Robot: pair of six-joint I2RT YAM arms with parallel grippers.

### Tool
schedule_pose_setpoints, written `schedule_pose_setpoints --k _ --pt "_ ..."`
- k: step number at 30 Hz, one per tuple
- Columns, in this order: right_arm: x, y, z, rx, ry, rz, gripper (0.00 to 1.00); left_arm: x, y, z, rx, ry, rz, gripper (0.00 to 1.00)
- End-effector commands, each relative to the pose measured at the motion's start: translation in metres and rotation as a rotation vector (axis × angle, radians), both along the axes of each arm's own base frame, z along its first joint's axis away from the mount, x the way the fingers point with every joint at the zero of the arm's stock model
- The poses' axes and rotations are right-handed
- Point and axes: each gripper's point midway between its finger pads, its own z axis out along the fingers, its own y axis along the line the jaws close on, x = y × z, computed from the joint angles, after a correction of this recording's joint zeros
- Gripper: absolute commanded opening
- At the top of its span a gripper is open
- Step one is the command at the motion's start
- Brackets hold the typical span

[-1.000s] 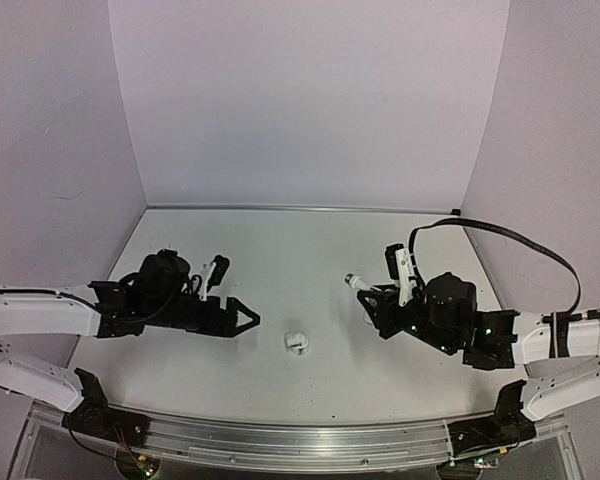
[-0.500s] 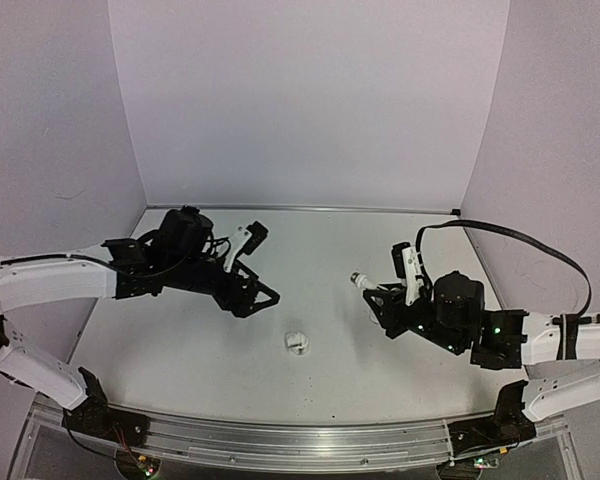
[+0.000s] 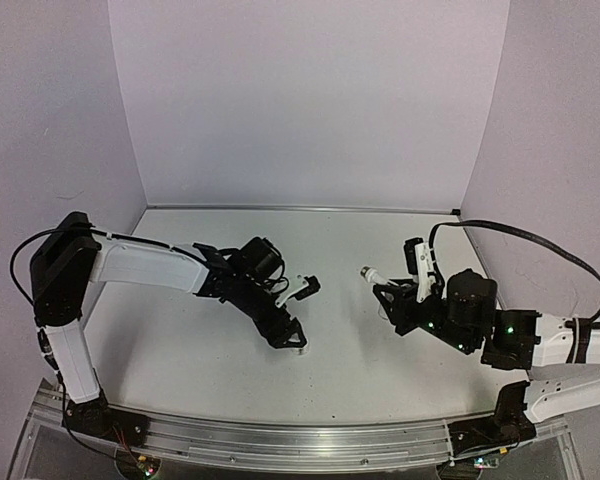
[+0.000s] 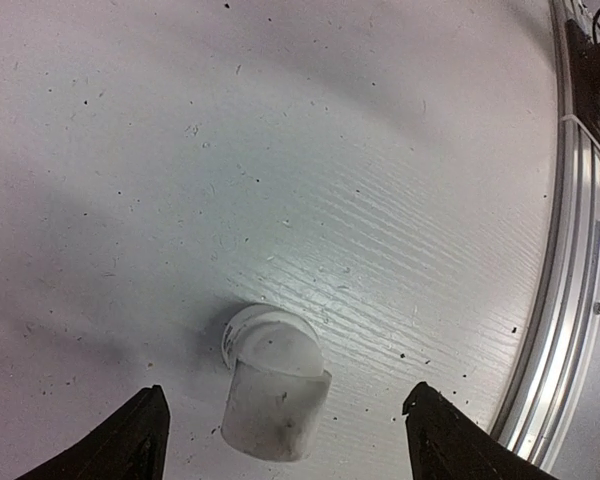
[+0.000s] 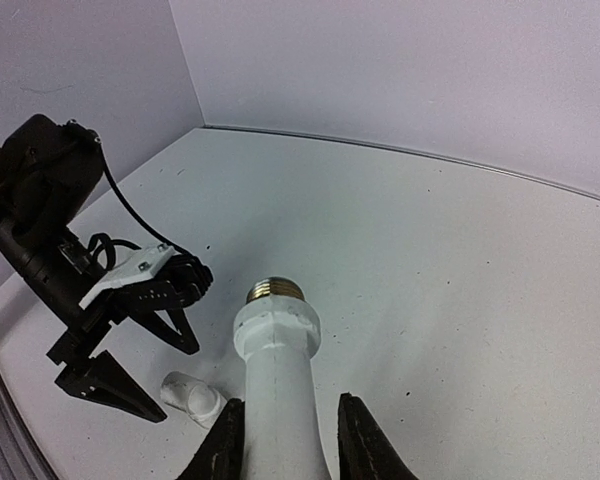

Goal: Install the water faucets

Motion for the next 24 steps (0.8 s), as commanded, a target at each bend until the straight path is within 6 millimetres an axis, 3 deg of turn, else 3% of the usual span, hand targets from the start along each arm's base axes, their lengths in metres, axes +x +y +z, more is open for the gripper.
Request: schedule_pose_setpoints --k 1,13,16,24 --pt "0.005 0.003 0.027 0.051 -0.043 -0.019 0.0 0.004 -0.02 -0.003 0.028 -0.044 -0.03 0.8" --pt "0.006 0.002 0.021 0.042 -0.037 -0.026 0.0 -0.002 -0.024 -0.025 0.094 -0.03 -0.034 0.65" --pt "0.005 0.003 0.021 0.045 -0.036 -0.024 0.0 -0.001 -0.021 -0.032 0.135 -0.038 -0.025 0.66" --pt "0.005 0.004 0.02 0.047 -0.031 -0.02 0.0 0.001 -0.02 -0.029 0.152 -0.053 -0.022 0.61"
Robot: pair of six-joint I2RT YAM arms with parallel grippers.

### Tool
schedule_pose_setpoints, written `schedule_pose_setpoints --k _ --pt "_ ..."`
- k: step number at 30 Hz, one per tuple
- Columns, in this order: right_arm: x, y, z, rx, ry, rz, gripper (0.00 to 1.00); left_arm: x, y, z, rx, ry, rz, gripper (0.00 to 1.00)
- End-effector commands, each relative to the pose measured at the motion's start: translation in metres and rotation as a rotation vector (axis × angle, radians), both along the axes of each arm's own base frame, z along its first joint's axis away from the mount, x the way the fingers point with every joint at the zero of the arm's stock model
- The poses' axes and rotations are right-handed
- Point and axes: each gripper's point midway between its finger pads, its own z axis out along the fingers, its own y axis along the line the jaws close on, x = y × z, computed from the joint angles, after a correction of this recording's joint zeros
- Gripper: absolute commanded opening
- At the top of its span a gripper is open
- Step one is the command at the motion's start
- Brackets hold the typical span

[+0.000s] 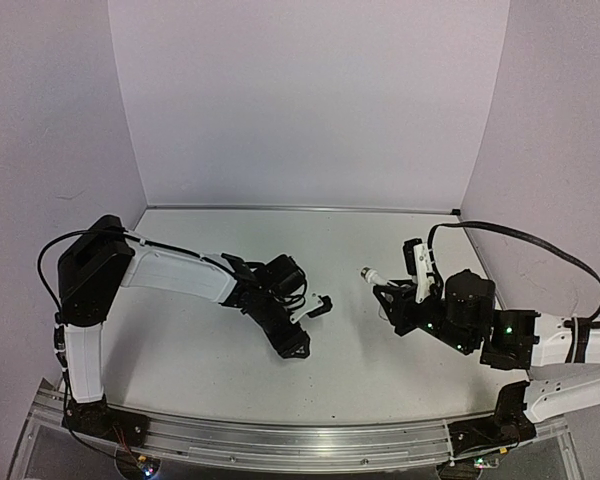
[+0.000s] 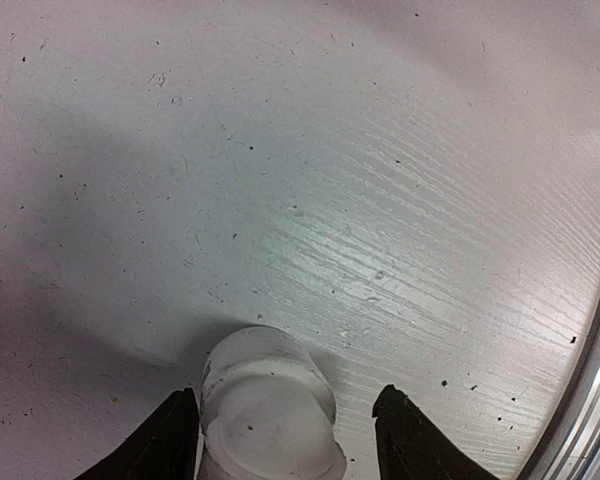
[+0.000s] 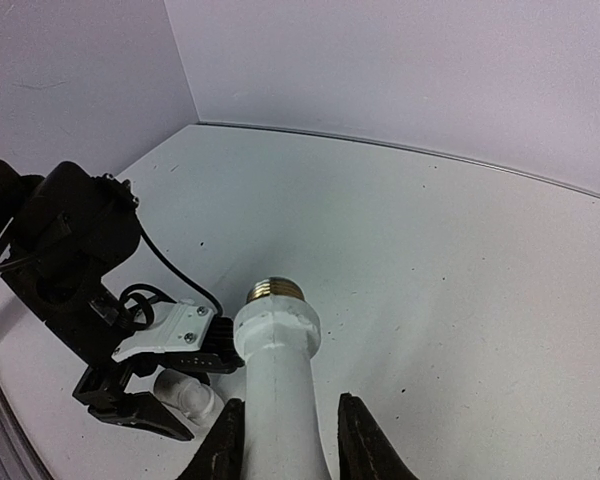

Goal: Install the water faucets

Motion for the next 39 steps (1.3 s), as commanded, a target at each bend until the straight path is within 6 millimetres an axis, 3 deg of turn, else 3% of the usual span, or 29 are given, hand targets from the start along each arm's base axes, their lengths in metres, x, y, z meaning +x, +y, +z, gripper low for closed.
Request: schedule_pose_setpoints --k 1,6,22,35,39 --pt "0.004 0.005 0.024 0.061 -0.035 -0.009 0.0 0.007 -0.008 0.013 -0.005 -0.035 -0.013 0.59" --pt "0.003 0.006 0.023 0.064 -0.031 -0.003 0.0 0.007 -0.007 0.011 0.022 -0.028 -0.02 0.52" --pt "0.002 0.005 0.023 0.071 -0.03 -0.001 0.0 0.004 -0.008 0.004 0.107 -0.023 -0.061 0.55" --pt "0.001 0.005 0.023 0.076 -0.027 0.002 0.0 0.006 -0.01 0.008 0.107 -0.027 -0.061 0.39" --pt "-0.001 0.009 0.02 0.054 -0.032 0.029 0.0 0.01 -0.015 0.028 0.067 -0.044 -0.029 0.27"
